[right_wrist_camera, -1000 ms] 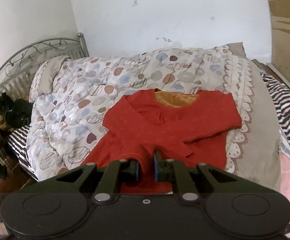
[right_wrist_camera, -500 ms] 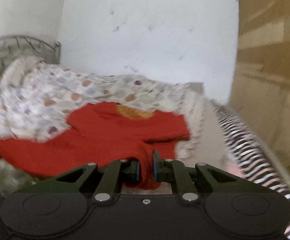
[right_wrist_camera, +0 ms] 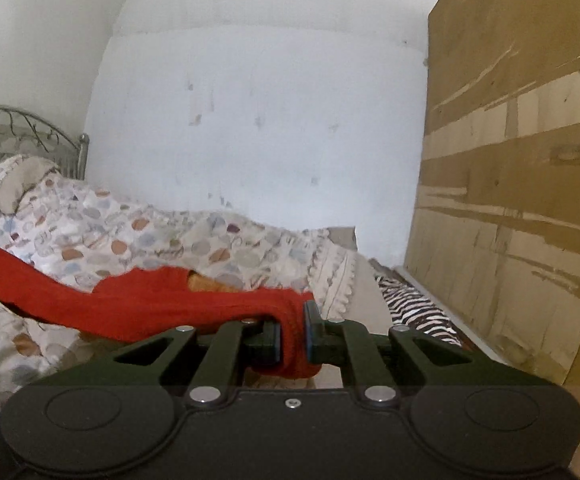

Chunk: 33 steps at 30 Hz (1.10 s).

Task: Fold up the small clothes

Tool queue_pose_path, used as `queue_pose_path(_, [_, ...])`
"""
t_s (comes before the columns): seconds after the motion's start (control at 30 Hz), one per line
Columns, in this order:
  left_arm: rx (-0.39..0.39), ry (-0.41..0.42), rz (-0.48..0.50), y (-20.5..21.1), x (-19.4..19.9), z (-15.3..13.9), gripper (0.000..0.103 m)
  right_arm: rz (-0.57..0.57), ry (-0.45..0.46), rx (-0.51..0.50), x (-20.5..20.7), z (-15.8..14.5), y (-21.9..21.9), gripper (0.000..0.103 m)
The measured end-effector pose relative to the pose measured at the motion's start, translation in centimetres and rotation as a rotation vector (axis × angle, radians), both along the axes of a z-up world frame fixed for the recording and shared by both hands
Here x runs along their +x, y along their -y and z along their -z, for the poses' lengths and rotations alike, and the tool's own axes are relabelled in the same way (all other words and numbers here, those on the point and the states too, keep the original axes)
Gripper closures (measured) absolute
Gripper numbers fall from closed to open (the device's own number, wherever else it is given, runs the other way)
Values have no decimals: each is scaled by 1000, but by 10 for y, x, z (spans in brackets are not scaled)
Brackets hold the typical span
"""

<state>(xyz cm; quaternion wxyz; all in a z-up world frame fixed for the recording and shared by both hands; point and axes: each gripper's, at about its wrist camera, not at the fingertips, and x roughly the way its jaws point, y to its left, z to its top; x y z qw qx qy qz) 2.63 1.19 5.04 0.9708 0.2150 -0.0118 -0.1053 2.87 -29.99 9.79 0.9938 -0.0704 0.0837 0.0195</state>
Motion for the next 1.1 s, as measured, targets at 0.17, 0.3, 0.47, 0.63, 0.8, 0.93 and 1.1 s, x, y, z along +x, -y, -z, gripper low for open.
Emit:
queue_pose_path(0.17, [-19,28,14,-2,-34,-23,98,-7,37,-5,-41,-18,1,93])
queue_pose_path(0.3, [-25,44,26,-2,-58,-39,98,-26,85,-11,-74,-35,1,93])
queue_pose_path(0.47, [-35,26,36,-2,-86,-52,98,-50,119,2,-107,-45,5,93])
queue_pose_path(0.63, [15,-20,47,2,-89,-55,98,-52,115,9,-115,-46,10,93])
queue_pose_path(0.8, [-12,-116,60,-5,-65,-56,98,-65,70,6,-91,-42,10,93])
queue_pose_path(0.93, [-21,-186,69,-13,-24,-61,98,-95,28,-19,-51,-48,8,93])
queue_pose_path(1.1, [-11,-232,57,-17,46,-70,98,-132,-39,-33,27,-60,4,93])
